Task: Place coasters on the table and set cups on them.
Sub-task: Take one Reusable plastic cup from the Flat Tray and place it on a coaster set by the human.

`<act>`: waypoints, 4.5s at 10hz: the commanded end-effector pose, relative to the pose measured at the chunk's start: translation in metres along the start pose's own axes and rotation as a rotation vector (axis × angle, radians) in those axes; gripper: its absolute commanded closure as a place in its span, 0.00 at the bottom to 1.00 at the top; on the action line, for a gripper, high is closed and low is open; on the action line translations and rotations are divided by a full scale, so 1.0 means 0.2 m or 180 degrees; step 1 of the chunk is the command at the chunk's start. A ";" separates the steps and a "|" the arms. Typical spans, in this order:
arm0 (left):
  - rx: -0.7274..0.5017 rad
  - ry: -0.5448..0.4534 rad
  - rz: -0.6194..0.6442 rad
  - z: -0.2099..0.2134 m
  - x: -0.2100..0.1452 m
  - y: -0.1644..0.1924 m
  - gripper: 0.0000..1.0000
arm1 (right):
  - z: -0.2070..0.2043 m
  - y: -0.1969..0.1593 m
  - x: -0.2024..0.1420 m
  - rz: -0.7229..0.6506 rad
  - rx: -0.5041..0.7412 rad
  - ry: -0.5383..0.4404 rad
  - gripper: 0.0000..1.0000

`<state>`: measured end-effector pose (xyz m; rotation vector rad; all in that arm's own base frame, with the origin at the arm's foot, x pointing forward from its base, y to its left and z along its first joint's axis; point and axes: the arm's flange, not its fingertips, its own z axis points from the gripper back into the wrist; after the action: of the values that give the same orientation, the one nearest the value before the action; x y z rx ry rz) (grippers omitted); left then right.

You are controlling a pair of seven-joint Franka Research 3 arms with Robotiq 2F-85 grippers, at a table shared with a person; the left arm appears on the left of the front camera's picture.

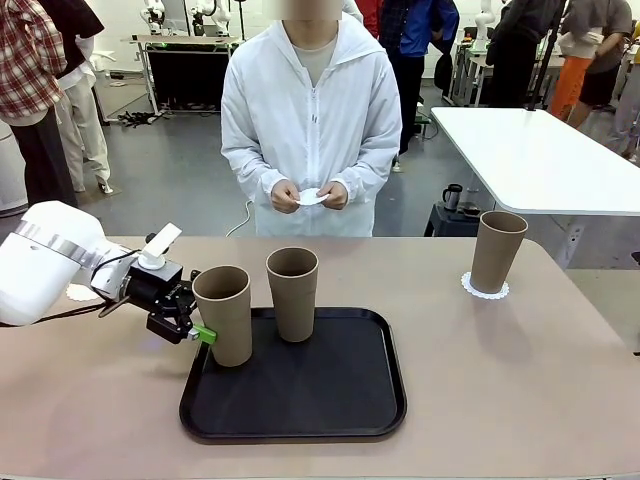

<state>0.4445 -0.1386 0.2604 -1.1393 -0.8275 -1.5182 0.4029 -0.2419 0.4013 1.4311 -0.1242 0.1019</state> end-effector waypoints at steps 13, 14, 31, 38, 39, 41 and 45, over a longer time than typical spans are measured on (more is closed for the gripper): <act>0.0474 0.0032 0.0127 0.48 0.82 -0.29 0.24 | 0.00 0.00 0.00 -0.0012 -0.0008 0.0000 0.00; 0.0453 -0.0014 0.0169 0.49 0.83 -0.29 0.24 | 0.00 0.00 0.00 -0.0012 -0.0008 0.0000 0.00; 0.1895 -0.0157 0.0574 1.62 0.33 -0.42 0.15 | 0.00 0.00 0.00 -0.0012 -0.0008 0.0000 0.00; 0.1586 -0.0109 0.0362 1.66 0.00 -0.14 0.15 | 0.00 0.00 0.00 -0.0012 -0.0008 0.0000 0.00; 0.1576 -0.0182 0.0363 1.68 -0.04 -0.11 0.15 | 0.00 0.00 0.00 -0.0012 -0.0008 0.0000 0.00; 0.1700 -0.0214 0.0393 1.73 -0.11 -0.08 0.15 | 0.00 0.00 0.00 -0.0012 -0.0008 0.0000 0.00; 0.1752 -0.0268 0.0448 1.72 -0.29 -0.03 0.15 | 0.00 0.00 0.00 -0.0012 -0.0008 0.0000 0.00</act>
<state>0.5180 0.1946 0.3191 -0.8288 -1.0667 -1.0262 0.4032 -0.2414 0.4011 1.4318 -0.1233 0.1027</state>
